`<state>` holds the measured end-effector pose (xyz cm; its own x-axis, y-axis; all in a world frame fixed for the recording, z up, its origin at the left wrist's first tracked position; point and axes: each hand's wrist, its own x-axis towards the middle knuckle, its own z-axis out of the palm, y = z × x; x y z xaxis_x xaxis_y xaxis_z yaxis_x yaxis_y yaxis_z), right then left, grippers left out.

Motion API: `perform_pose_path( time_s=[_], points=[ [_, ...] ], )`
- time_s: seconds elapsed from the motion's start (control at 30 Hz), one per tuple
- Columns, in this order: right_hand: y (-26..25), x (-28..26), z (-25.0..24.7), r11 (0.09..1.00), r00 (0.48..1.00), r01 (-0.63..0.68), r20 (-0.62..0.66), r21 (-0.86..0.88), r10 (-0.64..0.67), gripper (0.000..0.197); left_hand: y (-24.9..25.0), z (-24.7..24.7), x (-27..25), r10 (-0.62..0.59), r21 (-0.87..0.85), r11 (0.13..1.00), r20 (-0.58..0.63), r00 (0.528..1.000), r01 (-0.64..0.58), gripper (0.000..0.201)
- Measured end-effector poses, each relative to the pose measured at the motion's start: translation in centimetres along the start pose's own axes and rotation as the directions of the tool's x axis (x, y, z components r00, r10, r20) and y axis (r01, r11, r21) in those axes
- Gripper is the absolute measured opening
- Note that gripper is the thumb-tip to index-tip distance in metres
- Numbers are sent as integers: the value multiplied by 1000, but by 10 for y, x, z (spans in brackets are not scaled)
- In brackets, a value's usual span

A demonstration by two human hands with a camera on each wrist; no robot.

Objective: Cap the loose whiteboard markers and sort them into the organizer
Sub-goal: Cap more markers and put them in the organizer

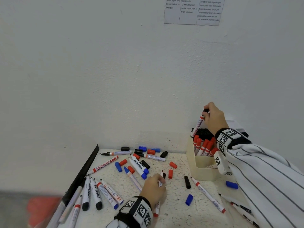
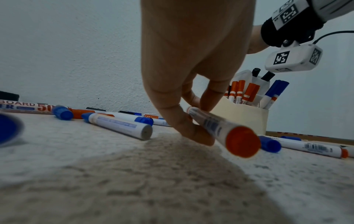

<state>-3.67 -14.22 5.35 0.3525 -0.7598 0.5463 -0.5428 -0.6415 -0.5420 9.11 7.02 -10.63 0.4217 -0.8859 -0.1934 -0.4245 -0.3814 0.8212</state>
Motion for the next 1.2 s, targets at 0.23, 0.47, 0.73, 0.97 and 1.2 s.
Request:
perform_pose_path(
  time_s=[0.23, 0.47, 0.73, 0.97, 1.2],
  points=[
    [-5, 2, 0, 997, 999, 29, -38, 71, -26, 18, 2, 0, -4, 21, -34, 999, 36, 999, -19, 10],
    [2, -8, -18, 992, 992, 66, -117, 112, -53, 18, 32, 42, -17, 25, 58, 997, 293, 956, -44, 40],
    [9, -25, -41, 986, 993, 103, -76, 135, -93, 18, 84, 117, -37, 63, 415, 809, 644, 762, -417, 50],
    [16, -31, -42, 982, 997, 77, -38, 174, -71, 16, 80, 116, -35, 24, 549, 775, 472, 881, -315, 42],
    [21, -26, -22, 986, 1000, 16, 23, 165, -20, 11, 43, 59, -9, -71, 503, 864, 178, 981, -29, 31]
  ],
)
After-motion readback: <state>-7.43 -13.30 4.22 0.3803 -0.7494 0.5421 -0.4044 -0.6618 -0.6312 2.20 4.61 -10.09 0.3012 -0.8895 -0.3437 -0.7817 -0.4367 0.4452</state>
